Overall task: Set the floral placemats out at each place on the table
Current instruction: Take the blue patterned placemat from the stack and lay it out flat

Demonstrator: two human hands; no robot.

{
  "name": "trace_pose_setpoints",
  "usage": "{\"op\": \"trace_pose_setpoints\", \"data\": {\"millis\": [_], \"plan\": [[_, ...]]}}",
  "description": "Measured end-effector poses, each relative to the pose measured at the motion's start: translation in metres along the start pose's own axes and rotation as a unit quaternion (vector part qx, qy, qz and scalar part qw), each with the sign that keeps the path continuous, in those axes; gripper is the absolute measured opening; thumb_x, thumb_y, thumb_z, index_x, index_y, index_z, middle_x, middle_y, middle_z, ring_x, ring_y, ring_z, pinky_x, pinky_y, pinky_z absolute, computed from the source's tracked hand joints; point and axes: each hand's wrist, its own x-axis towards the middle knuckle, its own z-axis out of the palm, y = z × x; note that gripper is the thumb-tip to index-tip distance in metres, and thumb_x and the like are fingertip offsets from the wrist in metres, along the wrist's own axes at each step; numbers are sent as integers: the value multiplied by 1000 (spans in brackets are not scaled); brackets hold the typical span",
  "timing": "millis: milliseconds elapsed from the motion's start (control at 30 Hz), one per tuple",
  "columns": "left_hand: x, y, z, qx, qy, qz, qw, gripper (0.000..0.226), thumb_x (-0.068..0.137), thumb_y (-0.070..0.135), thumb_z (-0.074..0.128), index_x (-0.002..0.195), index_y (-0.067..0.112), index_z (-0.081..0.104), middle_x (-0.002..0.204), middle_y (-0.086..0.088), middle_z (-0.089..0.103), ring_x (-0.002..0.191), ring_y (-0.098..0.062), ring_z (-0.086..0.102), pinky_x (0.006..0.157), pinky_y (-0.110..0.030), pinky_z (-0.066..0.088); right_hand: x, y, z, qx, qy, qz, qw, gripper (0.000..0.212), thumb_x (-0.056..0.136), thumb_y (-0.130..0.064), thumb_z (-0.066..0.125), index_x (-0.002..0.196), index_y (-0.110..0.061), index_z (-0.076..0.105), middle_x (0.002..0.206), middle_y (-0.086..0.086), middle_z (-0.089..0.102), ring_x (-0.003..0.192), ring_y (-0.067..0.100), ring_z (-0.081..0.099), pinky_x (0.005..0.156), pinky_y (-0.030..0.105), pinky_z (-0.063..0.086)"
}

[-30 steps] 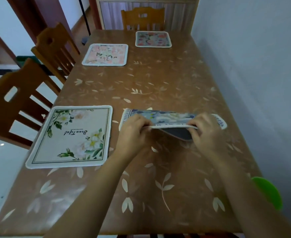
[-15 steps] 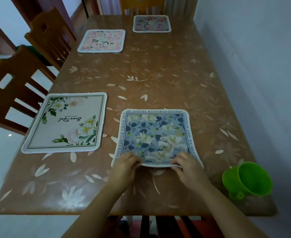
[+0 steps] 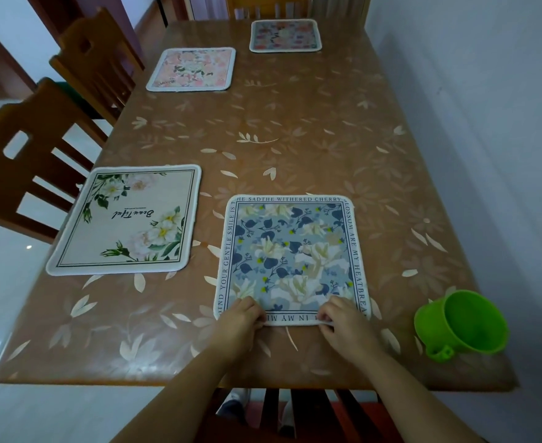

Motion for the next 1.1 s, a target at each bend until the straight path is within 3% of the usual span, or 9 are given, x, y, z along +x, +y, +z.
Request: {"op": "trace_pose_setpoints", "data": {"millis": [167,400,667,1100], "plan": [[0,-1,6,9,-16,1,1000,11,84,13,55,92,11,62,101,-7,58,97,-23,50,79,-33,42,-3,1,0,-4,2,13,1000,5,82,-11,58,85,-15,57,95,-2,53,86,5,36,70,14,25],[1,0,12,10,-44,5,999,12,83,14,57,94,13,62,104,-5,58,100,-19,50,80,-25,37,-10,7,-6,26,-24,34,999,5,82,-10,59,85,-14,59,94,-3,53,89,13,49,73,20,41],[-2,-4,16,21,-37,-23,999,10,83,16,56,93,15,59,104,-3,56,99,-20,48,80,-29,39,-21,15,-3,-37,5,30,999,10,83,-23,61,88,-16,55,101,-2,53,101,14,45,85,21,33],[0,-4,22,32,-28,-28,999,7,85,22,55,88,15,58,101,-3,56,96,-19,48,80,-28,39,-25,14,0,-41,26,44,998,9,84,-21,61,84,-13,56,102,2,57,104,19,48,89,33,38]]}}
